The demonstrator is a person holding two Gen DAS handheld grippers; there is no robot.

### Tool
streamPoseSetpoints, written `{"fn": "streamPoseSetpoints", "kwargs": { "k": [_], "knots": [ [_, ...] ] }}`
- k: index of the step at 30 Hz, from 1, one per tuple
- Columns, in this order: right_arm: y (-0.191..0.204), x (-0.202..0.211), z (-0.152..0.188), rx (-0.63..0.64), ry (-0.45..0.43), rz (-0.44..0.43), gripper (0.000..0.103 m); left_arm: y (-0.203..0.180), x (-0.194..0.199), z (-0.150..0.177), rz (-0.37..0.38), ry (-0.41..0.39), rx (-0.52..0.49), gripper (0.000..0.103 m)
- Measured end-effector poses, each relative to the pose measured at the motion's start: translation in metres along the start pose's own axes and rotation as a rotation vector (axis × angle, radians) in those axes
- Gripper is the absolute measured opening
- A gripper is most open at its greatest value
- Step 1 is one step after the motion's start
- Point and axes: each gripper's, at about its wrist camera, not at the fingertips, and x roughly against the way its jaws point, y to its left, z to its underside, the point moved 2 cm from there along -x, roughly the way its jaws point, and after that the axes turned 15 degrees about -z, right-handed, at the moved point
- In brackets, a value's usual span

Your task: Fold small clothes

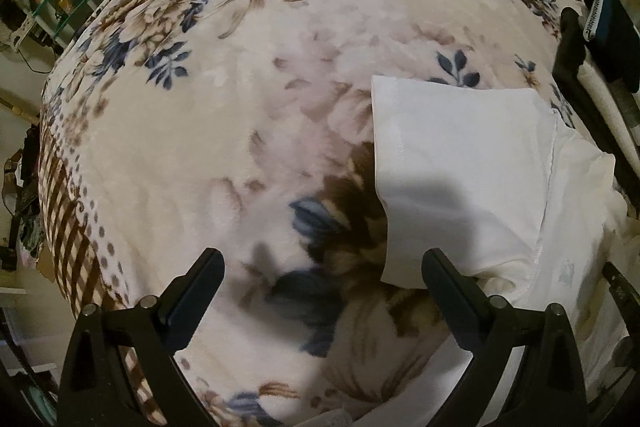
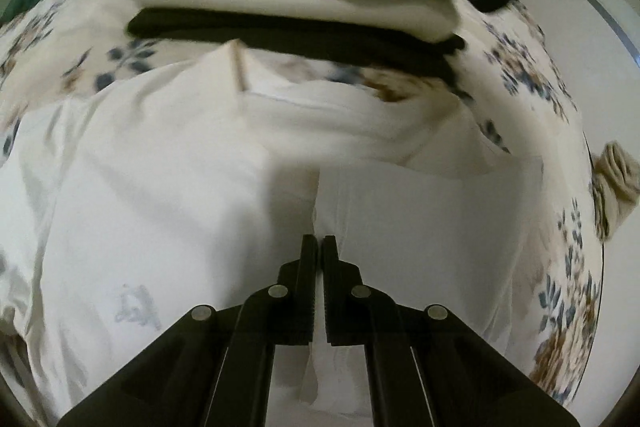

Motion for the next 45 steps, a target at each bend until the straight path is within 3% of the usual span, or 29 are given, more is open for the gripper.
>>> {"fn": "streamPoseSetpoints", "kwargs": {
  "k": [2,4,6,10,13,14,16,18,21,25,27,30,35,37,39,42,45],
  "knots": [
    [0.004,-0.004,-0.003,-0.026,0.043,-0.075,0.005,-0.001,0.001,-0.001,0.012,0.002,-0.002,0.101],
    [-0.008,0.004,0.001,-0.105,0.058,-0.171,0.019,-0.001,0.003,-0.002,0.047,0.016,0.004,0.101],
    [-0.030,0.025,0.014,-0.215,0.021,-0.251,0.048,0.002,-0.001,-0.002,0.141,0.084,0.042,0.101],
    [-0.076,0.057,0.054,-0.380,0.002,-0.264,0.052,0.009,-0.028,0.008,0.415,0.304,0.233,0.101],
    [-0.106,0.061,0.087,-0.479,0.031,-0.261,0.052,0.004,-0.051,0.012,0.552,0.411,0.376,0.098],
    [-0.116,0.059,0.099,-0.515,0.049,-0.258,0.052,0.002,-0.056,0.010,0.566,0.417,0.416,0.092],
    [-0.133,0.053,0.122,-0.576,0.082,-0.241,0.052,-0.003,-0.060,0.003,0.566,0.390,0.465,0.065],
    [-0.147,0.050,0.134,-0.617,0.091,-0.229,0.052,-0.010,-0.057,-0.010,0.538,0.343,0.460,0.007],
    [-0.159,0.056,0.151,-0.655,0.083,-0.214,0.052,-0.021,-0.033,-0.032,0.474,0.176,0.349,0.008],
    [-0.177,0.063,0.171,-0.698,0.072,-0.214,0.052,-0.063,0.025,-0.042,0.375,-0.124,0.036,0.007],
    [-0.185,0.065,0.180,-0.713,0.072,-0.214,0.052,-0.093,0.052,-0.027,0.353,-0.235,-0.135,0.007],
    [-0.196,0.074,0.193,-0.733,0.071,-0.212,0.052,-0.142,0.079,0.010,0.337,-0.346,-0.373,0.008],
    [-0.209,0.092,0.209,-0.744,0.068,-0.214,0.052,-0.192,0.079,0.070,0.334,-0.341,-0.652,0.017],
    [-0.216,0.102,0.206,-0.739,0.066,-0.218,0.052,-0.193,0.072,0.080,0.328,-0.317,-0.676,0.039],
    [-0.219,0.113,0.206,-0.723,0.057,-0.214,0.052,-0.182,0.067,0.079,0.319,-0.287,-0.663,0.090],
    [-0.215,0.130,0.199,-0.687,0.029,-0.262,0.052,-0.158,0.071,0.068,0.309,-0.297,-0.579,0.092],
    [-0.203,0.138,0.181,-0.646,0.012,-0.410,0.056,-0.122,0.070,0.056,0.282,-0.283,-0.476,0.093]
  ]
}}
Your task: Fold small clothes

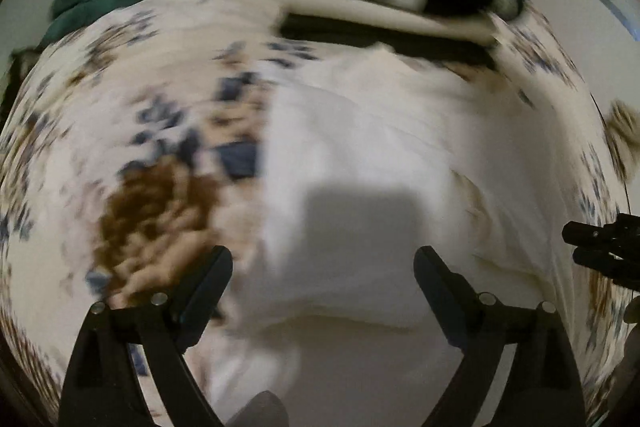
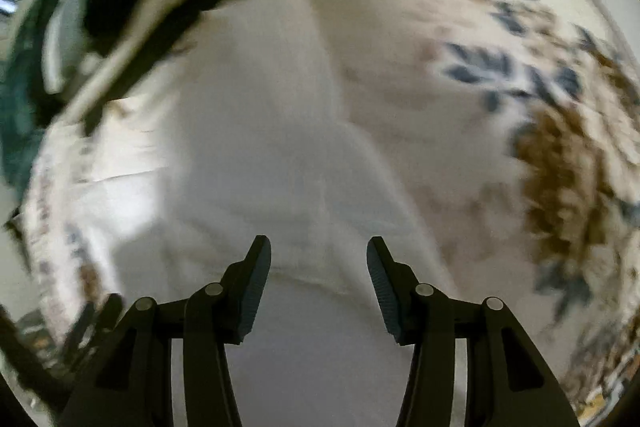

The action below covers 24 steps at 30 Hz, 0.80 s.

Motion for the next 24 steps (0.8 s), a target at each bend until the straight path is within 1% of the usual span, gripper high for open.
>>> {"fn": "streamPoseSetpoints", "kwargs": {
  "k": [3,5,6,7,9,11,12,13,14,15,17,19,21,22,23,24],
  "knots": [
    [0.034,-0.021,-0.013,0.051,0.058,-0.106,0.056,0.032,-0.007,-0.005,-0.081,0.007,0.086,0.093],
    [0.060,-0.047,-0.027,0.077,0.116,-0.183,0.056,0.043,-0.017,-0.014,-0.129,0.018,0.110,0.093],
    [0.073,-0.062,-0.031,0.111,0.150,-0.202,0.056,0.051,-0.021,-0.017,-0.163,0.019,0.125,0.093],
    [0.086,-0.076,-0.037,0.142,0.174,-0.191,0.056,0.055,-0.025,-0.022,-0.180,0.021,0.134,0.093],
    [0.105,-0.101,-0.044,0.204,0.197,-0.138,0.056,0.058,-0.033,-0.031,-0.204,0.024,0.147,0.093],
    [0.111,-0.126,-0.048,0.236,0.251,-0.088,0.056,0.064,-0.036,-0.038,-0.234,0.017,0.156,0.093],
    [0.111,-0.133,-0.046,0.236,0.265,-0.069,0.055,0.063,-0.037,-0.042,-0.237,0.017,0.154,0.093],
    [0.113,-0.141,-0.046,0.242,0.268,-0.048,0.051,0.064,-0.040,-0.047,-0.242,0.019,0.153,0.093],
    [0.116,-0.142,-0.046,0.266,0.247,-0.018,0.023,0.065,-0.043,-0.052,-0.245,0.019,0.157,0.093],
    [0.118,-0.138,-0.046,0.294,0.218,0.022,0.003,0.066,-0.047,-0.058,-0.236,0.022,0.163,0.093],
    [0.118,-0.120,-0.046,0.311,0.149,0.052,0.003,0.061,-0.054,-0.073,-0.219,0.025,0.164,0.093],
    [0.111,-0.102,-0.047,0.295,0.104,0.090,0.003,0.052,-0.067,-0.092,-0.199,0.026,0.153,0.093],
    [0.102,-0.095,-0.047,0.270,0.115,0.083,0.003,0.037,-0.084,-0.112,-0.177,0.028,0.116,0.093],
    [0.098,-0.094,-0.046,0.242,0.144,0.065,0.004,0.030,-0.091,-0.118,-0.179,0.037,0.092,0.093],
    [0.092,-0.089,-0.047,0.213,0.156,0.044,0.006,0.023,-0.099,-0.124,-0.185,0.053,0.065,0.093],
    [0.086,-0.081,-0.048,0.195,0.160,0.031,0.018,0.021,-0.101,-0.127,-0.187,0.055,0.056,0.093]
  ]
}}
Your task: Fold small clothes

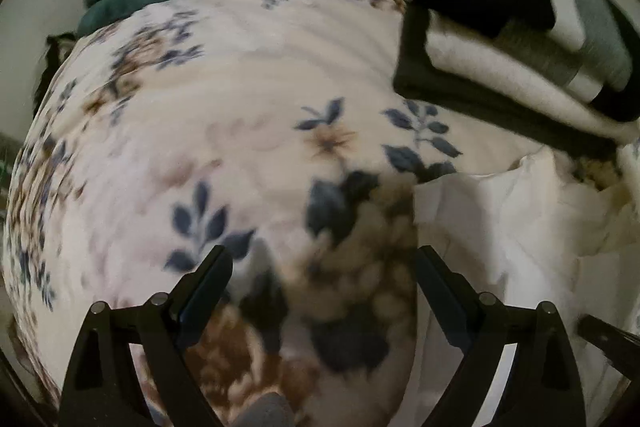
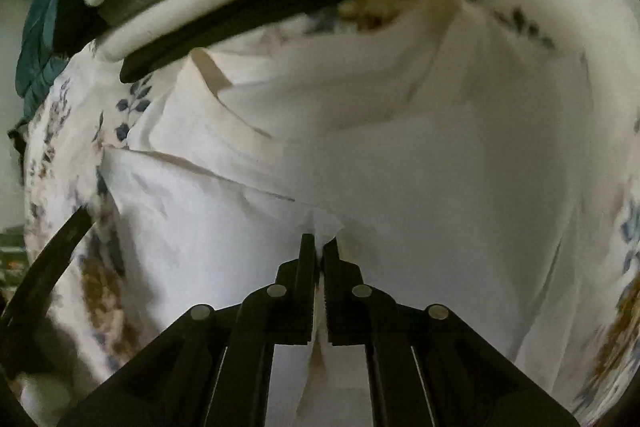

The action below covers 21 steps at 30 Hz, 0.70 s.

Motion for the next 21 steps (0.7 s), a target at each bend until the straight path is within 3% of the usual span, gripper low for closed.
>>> {"fn": "streamPoseSetpoints", "kwargs": {
  "k": [1,2,3,7,12,16,21],
  "knots": [
    [-0.005,0.015,0.002,-0.015,-0.007,-0.016,0.027,0.000,0.004,-0.002,0.005,-0.016,0.000,0.093],
    [-0.010,0.030,0.004,-0.028,-0.026,-0.030,0.043,0.001,0.012,-0.002,0.009,-0.036,-0.001,0.093],
    [-0.016,0.044,0.002,-0.043,-0.041,-0.039,0.049,0.003,0.022,0.000,0.004,-0.059,-0.011,0.093],
    [-0.058,0.114,0.020,-0.123,-0.041,-0.056,0.055,0.008,0.076,0.028,0.013,-0.096,-0.056,0.093],
    [-0.114,0.175,0.061,-0.164,0.033,-0.017,0.059,-0.008,0.147,0.094,0.051,-0.079,-0.120,0.093],
    [-0.168,0.215,0.099,-0.150,0.098,0.009,0.059,-0.056,0.198,0.180,0.102,0.013,-0.193,0.093],
    [-0.222,0.239,0.114,-0.102,0.167,0.027,0.059,-0.146,0.234,0.305,0.215,0.253,-0.249,0.093]
  ]
}}
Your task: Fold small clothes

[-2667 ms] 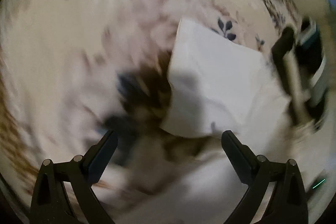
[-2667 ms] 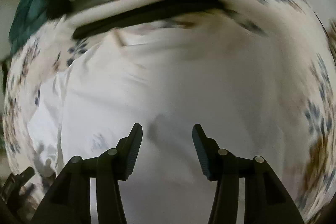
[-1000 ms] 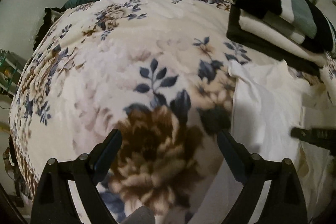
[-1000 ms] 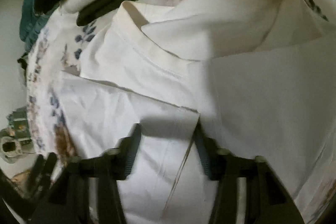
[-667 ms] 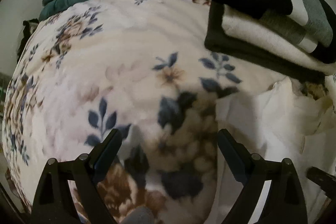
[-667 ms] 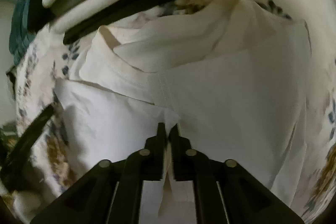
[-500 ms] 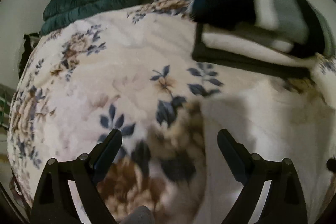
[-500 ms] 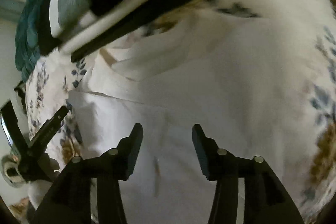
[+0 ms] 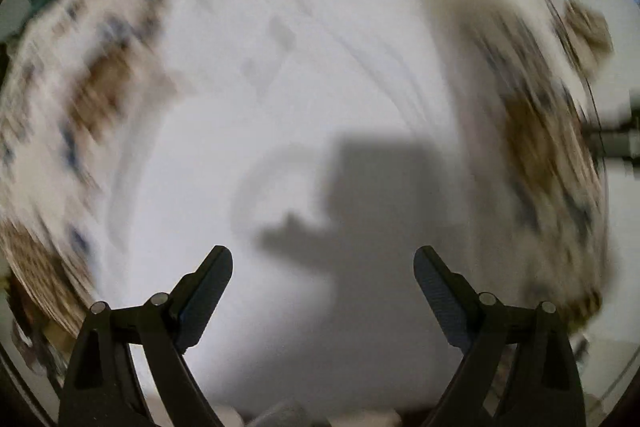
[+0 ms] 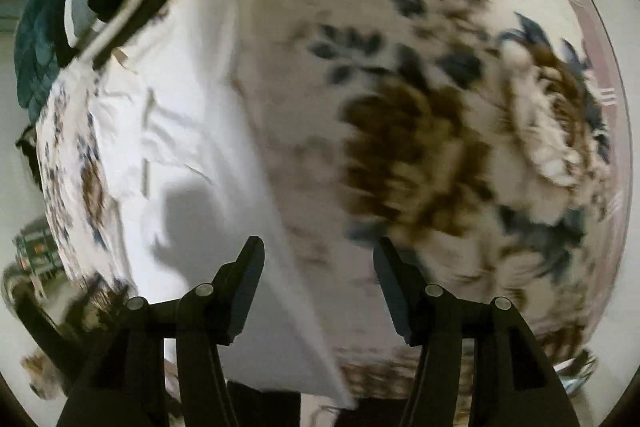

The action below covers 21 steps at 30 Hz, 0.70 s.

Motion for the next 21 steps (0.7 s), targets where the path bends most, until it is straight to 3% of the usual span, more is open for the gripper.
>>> {"fn": "streamPoseSetpoints", "kwargs": {
  "k": [5,7,9,11,13,17,21],
  "knots": [
    [-0.027,0.008,-0.013,0.095,0.048,0.039,0.059,-0.088,-0.030,0.069,0.094,0.167,0.019,0.092],
    [-0.032,0.002,-0.023,0.116,0.065,0.045,0.059,-0.117,-0.046,0.086,0.110,0.201,0.005,0.077],
    [-0.032,-0.009,-0.037,0.146,0.075,0.032,0.059,-0.138,-0.063,0.099,0.095,0.220,-0.009,0.028],
    [-0.028,-0.019,-0.052,0.170,0.085,0.000,0.059,-0.143,-0.065,0.102,0.057,0.197,-0.006,0.002],
    [-0.017,-0.030,-0.070,0.192,0.086,-0.048,0.059,-0.129,-0.056,0.102,0.102,0.159,0.075,0.002],
    [0.014,-0.058,-0.123,0.218,0.071,-0.174,0.059,-0.101,-0.028,0.102,0.096,0.085,0.139,0.001],
    [0.046,-0.091,-0.177,0.198,0.051,-0.244,0.059,-0.071,-0.003,0.101,0.095,0.048,0.207,0.001]
  ]
}}
